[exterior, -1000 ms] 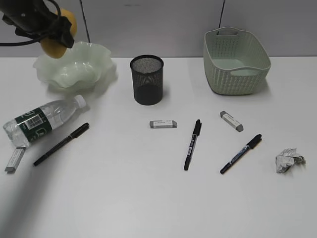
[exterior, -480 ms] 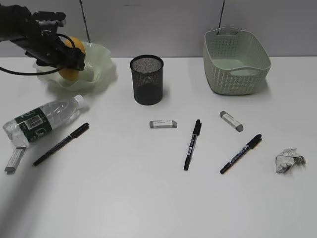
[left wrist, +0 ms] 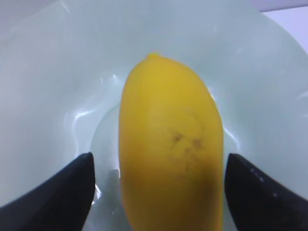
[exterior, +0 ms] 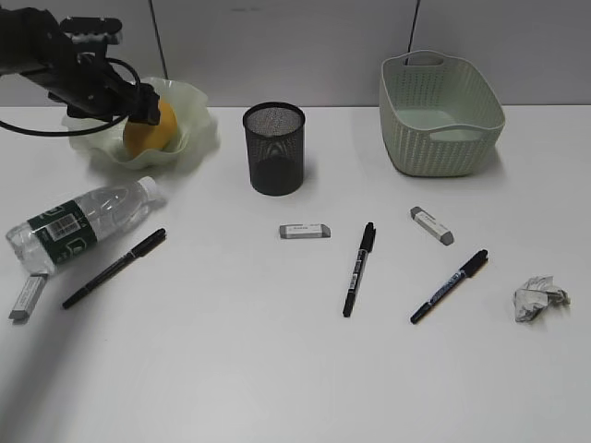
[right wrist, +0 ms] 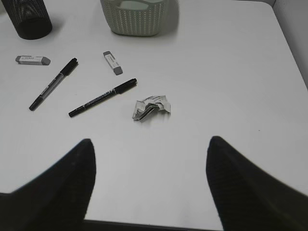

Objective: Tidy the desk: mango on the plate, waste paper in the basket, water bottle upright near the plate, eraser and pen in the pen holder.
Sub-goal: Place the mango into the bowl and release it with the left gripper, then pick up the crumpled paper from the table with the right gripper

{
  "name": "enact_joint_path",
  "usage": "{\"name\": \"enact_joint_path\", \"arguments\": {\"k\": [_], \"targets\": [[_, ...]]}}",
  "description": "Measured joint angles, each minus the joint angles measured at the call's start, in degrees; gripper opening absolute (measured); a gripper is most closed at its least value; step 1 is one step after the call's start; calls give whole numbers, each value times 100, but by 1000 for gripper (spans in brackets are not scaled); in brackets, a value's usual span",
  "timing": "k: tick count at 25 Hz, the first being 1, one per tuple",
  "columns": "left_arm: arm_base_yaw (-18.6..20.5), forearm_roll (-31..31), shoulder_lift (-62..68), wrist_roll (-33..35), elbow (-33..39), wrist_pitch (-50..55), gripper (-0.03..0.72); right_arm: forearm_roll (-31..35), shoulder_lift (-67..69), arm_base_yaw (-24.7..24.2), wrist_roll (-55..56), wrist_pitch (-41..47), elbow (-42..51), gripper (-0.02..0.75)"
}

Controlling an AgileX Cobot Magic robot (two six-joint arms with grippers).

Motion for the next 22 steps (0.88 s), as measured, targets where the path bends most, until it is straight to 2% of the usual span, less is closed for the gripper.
{"name": "enact_joint_path", "arguments": {"k": [5, 15, 22], "targets": [[0, 6, -438, 0, 0, 695, 640, 0, 0, 0, 0, 0, 0, 566], [0, 12, -1699, -85, 0, 4100, 582, 0, 0, 0, 0, 0, 0, 566], [0, 228, -2563, -505, 201, 4513, 579, 0, 0, 0, 0, 0, 0, 566]]}}
